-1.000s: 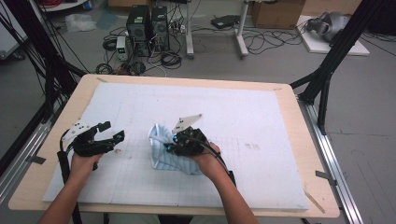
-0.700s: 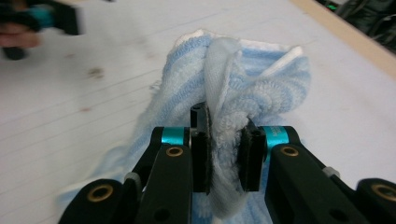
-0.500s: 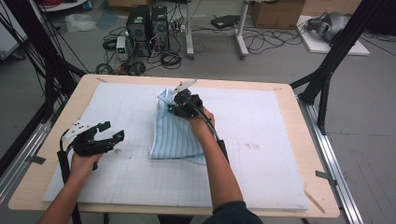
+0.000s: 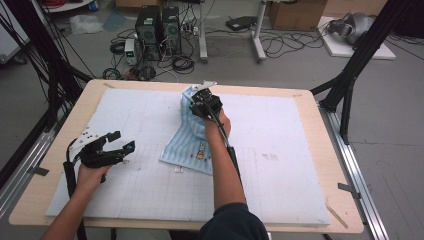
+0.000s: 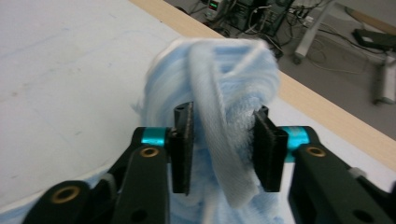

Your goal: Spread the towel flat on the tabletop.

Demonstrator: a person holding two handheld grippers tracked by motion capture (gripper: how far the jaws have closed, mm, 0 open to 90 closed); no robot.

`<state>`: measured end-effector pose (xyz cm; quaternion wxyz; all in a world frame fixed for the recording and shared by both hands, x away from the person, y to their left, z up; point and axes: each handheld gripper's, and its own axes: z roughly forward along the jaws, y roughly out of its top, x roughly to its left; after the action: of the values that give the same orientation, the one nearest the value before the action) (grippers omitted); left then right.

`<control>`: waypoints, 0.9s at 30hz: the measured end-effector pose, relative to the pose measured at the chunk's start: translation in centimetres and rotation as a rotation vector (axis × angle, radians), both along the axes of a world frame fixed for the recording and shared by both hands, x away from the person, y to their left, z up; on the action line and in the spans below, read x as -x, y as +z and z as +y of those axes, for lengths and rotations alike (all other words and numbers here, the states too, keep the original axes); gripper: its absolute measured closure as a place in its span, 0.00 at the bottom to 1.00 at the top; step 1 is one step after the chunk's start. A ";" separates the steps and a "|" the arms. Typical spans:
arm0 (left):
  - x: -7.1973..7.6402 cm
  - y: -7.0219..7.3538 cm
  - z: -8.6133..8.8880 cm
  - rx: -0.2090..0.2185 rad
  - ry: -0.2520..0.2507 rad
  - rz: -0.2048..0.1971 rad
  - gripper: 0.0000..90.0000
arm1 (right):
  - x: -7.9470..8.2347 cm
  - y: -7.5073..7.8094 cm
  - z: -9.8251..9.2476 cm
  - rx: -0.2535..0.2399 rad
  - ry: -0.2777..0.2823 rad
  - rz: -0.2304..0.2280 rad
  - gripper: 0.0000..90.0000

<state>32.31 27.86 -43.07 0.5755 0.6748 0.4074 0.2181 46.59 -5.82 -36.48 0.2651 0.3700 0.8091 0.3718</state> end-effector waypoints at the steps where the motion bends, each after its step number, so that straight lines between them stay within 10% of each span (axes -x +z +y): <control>1: 0.0 0.0 0.0 -0.001 -0.001 0.000 0.23 | 0.3 0.4 -0.4 -0.003 0.002 -0.025 0.63; 6: 0.0 0.0 -0.1 -0.006 -0.002 0.000 0.24 | 0.9 0.4 -2.2 0.005 0.032 -0.009 0.62; 14: 0.0 -0.1 -0.3 -0.015 -0.007 0.006 0.24 | 1.1 -4.2 -3.5 0.138 0.112 0.170 0.61; 15: 0.0 -0.1 -0.3 -0.015 -0.006 0.006 0.24 | 0.9 -5.1 -3.6 0.173 0.120 0.200 0.88; 17: 0.0 -0.1 -0.3 -0.015 -0.005 0.007 0.24 | 0.7 -5.0 -3.7 0.217 0.022 0.153 0.98; 20: 0.0 -0.1 -0.3 -0.013 -0.006 0.007 0.24 | 0.0 -3.9 -5.5 0.092 -0.157 0.083 0.98; 24: 0.0 -0.1 -0.3 -0.017 -0.014 0.010 0.24 | -0.3 -3.1 -8.4 0.101 -0.355 0.023 0.98; 27: 0.0 -0.1 -0.4 -0.019 -0.016 0.012 0.25 | -0.4 -3.3 -10.2 0.100 -0.426 0.051 0.89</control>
<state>32.34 27.49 -43.22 0.5684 0.6847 0.4032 0.2135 47.02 -16.01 -39.78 0.3351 0.5283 0.7364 0.2574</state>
